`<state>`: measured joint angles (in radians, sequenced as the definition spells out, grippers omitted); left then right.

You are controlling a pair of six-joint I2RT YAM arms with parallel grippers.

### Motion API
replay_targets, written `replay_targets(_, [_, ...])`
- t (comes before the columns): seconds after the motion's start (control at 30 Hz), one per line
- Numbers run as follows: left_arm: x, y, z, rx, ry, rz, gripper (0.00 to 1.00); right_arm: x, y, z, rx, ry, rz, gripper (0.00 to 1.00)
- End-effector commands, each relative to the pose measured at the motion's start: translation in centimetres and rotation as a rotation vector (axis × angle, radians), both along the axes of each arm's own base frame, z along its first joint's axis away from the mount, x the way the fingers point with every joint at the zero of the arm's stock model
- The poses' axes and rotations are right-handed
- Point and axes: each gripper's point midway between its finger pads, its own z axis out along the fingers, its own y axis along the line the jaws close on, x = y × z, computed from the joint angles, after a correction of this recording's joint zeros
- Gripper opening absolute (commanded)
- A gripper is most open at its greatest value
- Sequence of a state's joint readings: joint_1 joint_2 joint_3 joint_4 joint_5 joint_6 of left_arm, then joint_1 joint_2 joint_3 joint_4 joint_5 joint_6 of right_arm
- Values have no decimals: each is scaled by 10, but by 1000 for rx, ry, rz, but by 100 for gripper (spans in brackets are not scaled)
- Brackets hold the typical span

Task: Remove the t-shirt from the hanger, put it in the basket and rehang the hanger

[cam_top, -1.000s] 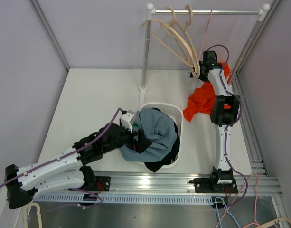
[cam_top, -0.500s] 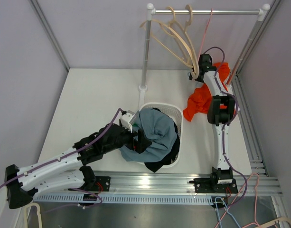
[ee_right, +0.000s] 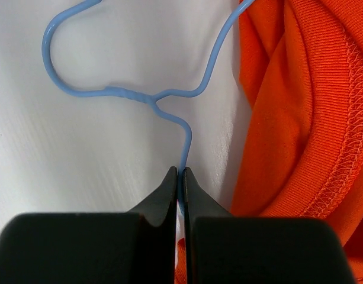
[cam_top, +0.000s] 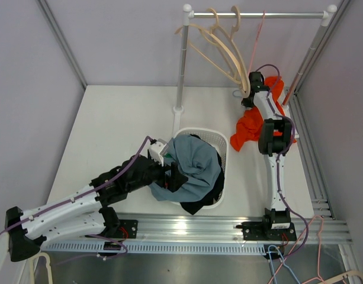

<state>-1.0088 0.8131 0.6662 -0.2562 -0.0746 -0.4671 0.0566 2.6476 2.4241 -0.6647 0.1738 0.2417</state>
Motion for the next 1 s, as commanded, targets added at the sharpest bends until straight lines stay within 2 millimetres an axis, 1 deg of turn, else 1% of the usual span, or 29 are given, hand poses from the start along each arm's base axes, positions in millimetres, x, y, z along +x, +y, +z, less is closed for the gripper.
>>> replay_targets(0.0, [3, 2, 6, -20, -21, 8, 99, 8, 2, 27, 36, -53, 9, 0])
replay_targets(0.03, [2, 3, 6, -21, -23, 8, 100, 7, 6, 34, 64, -60, 25, 0])
replay_targets(0.1, [2, 4, 6, -22, -24, 9, 100, 3, 5, 38, 99, -56, 19, 0])
replay_targets(0.13, [2, 4, 6, -22, -22, 8, 100, 3, 5, 60, 116, -91, 20, 0])
replay_targets(0.17, [1, 4, 7, -24, -23, 8, 100, 1, 9, 71, 154, -109, 37, 0])
replay_targets(0.2, [2, 5, 6, -24, -21, 10, 99, -12, 9, 58, 202, -72, 41, 0])
replay_targets(0.23, [1, 5, 6, -25, -20, 9, 100, -8, 16, 72, 275, -129, 44, 0])
replay_targets(0.27, [1, 5, 7, -27, -22, 9, 100, -12, 8, 109, 331, -198, 45, 0])
replay_targets(0.3, [1, 5, 8, -28, -23, 11, 99, -29, 16, 97, 411, -160, 68, 0])
replay_targets(0.33, [1, 6, 7, -29, -20, 12, 100, -28, 11, 113, 432, -209, 63, 0])
replay_targets(0.37, [1, 6, 8, -30, -21, 13, 100, -36, 13, 143, 430, -256, 79, 0])
replay_targets(0.4, [0, 6, 10, -36, -22, 11, 99, -42, 14, 151, 422, -267, 87, 0])
replay_targets(0.43, [0, 6, 9, -35, -24, 10, 99, -52, 17, 149, 424, -253, 93, 0])
replay_targets(0.47, [0, 7, 10, -39, -24, 11, 100, -58, 19, 157, 431, -262, 105, 0])
replay_targets(0.5, [-1, 7, 11, -42, -25, 10, 100, -66, 22, 184, 442, -309, 128, 0])
replay_targets(0.53, [-1, 8, 10, -40, -25, 13, 99, -77, 21, 178, 446, -290, 121, 0])
replay_targets(0.57, [-1, 7, 10, -37, -29, 7, 99, -84, 20, 182, 448, -298, 117, 0])
replay_targets(0.6, [-1, 7, 8, -27, -32, 1, 100, -94, 20, 208, 447, -355, 124, 0])
replay_targets(0.63, [-1, 6, 11, -22, -36, -3, 100, -101, 18, 216, 451, -375, 119, 0])
replay_targets(0.67, [-1, 7, 8, -1, -39, -2, 99, -114, 12, 204, 462, -352, 93, 0])
replay_targets(0.7, [-2, 8, 7, 18, -37, -3, 99, -125, 10, 227, 471, -404, 85, 0])
replay_targets(0.73, [-1, 8, 5, 29, -36, 1, 100, -132, 6, 228, 476, -409, 69, 0])
replay_targets(0.77, [-1, 8, 6, 30, -41, -2, 99, -143, -1, 217, 482, -386, 41, 0])
replay_targets(0.8, [-3, 7, 6, 27, -41, -10, 99, -149, -2, 218, 488, -387, 32, 0])
replay_targets(0.83, [-4, 6, 9, 17, -48, -16, 99, -158, -3, 230, 492, -413, 38, 0])
replay_targets(0.87, [-4, 5, 12, 10, -55, -20, 99, -168, -3, 219, 505, -393, 28, 0])
replay_targets(0.9, [-6, 4, 13, 11, -59, -27, 99, -172, -6, 224, 510, -416, 22, 0])
replay_targets(0.93, [-6, 4, 14, 11, -62, -28, 99, -181, -5, 237, 513, -452, 33, 0])
replay_targets(0.97, [-5, 3, 19, 10, -73, -28, 99, -188, -4, 232, 519, -445, 31, 0])
